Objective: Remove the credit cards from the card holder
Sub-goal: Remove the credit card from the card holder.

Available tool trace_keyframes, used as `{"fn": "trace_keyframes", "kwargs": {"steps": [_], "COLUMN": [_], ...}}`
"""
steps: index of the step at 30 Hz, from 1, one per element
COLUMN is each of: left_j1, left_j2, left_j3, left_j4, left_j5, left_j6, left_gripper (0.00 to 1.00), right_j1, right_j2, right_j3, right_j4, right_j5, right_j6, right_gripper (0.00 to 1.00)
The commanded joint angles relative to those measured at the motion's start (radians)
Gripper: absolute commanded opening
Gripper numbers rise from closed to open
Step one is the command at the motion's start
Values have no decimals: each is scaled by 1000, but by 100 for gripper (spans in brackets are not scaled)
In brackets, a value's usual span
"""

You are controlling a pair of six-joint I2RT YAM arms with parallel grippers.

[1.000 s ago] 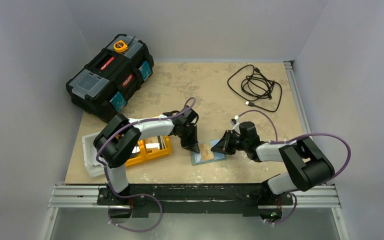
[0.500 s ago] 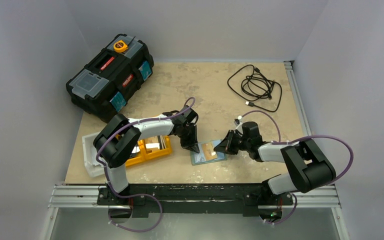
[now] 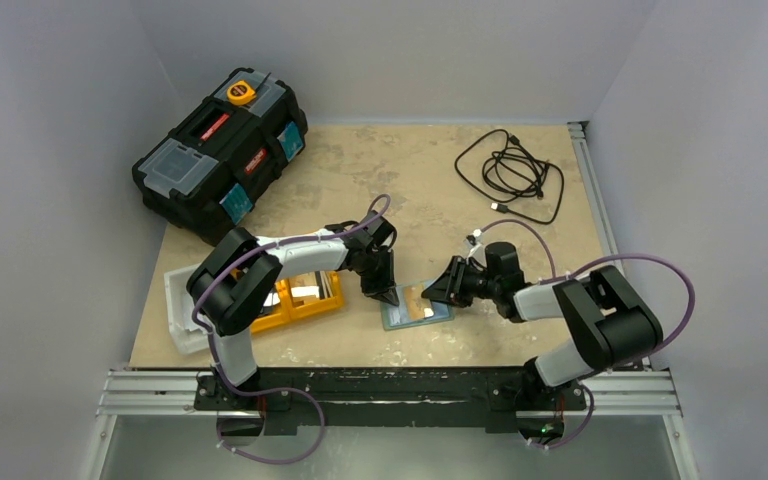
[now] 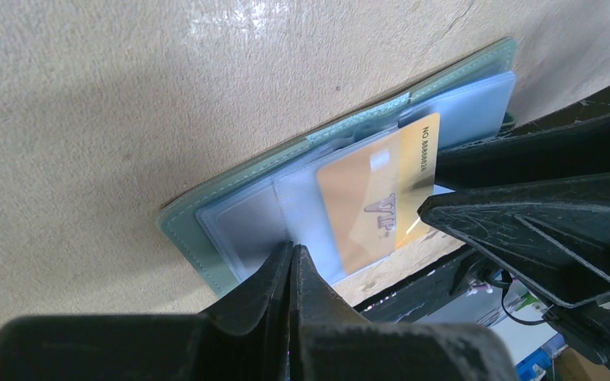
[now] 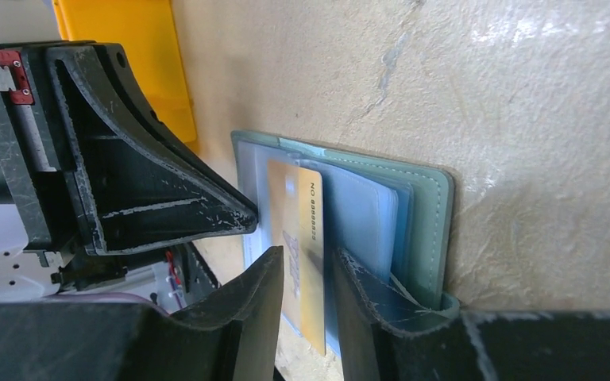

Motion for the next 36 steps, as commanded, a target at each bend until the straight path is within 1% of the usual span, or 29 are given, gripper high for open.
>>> {"fn": "trace_keyframes", "kwargs": {"steps": [1,3,7,9,11,14,23,28,36], "left_j1": [15,14,15,14,15,15,17,17,14], "left_j2": [37,39,41,41,42,42,40,33,11], "left_j3": [-23,-23,-22,-21,-21,-22,-31,-31,6], "left_j4": [-85,-84,-84,-84,-84,-86,-87,-85,-90], "left_j5": [-132,-129,-129,-128,-130,-130,-131,-132,-122], "left_j6": [30,30,30,30,30,32,33,36,55], "left_gripper": [0,0,0,0,0,0,0,0,0], "right_j1": [-4,-3,-3,-3,-4,-4,-63,-73,-75], "right_j2": [78,95,104,98,88,49,-73,-156,-319], "right_j3": [-30,-31,-28,-26,-24,-15,-5,8,76], "right_j4": [48,70,78,71,55,-11,-184,-285,-431], "right_j5": [7,-3,-9,-7,-10,15,86,143,149], "right_j6": [-11,-2,0,-2,-7,-26,-93,-98,-92], "right_gripper": [30,29,23,17,9,1,0,0,0]}}
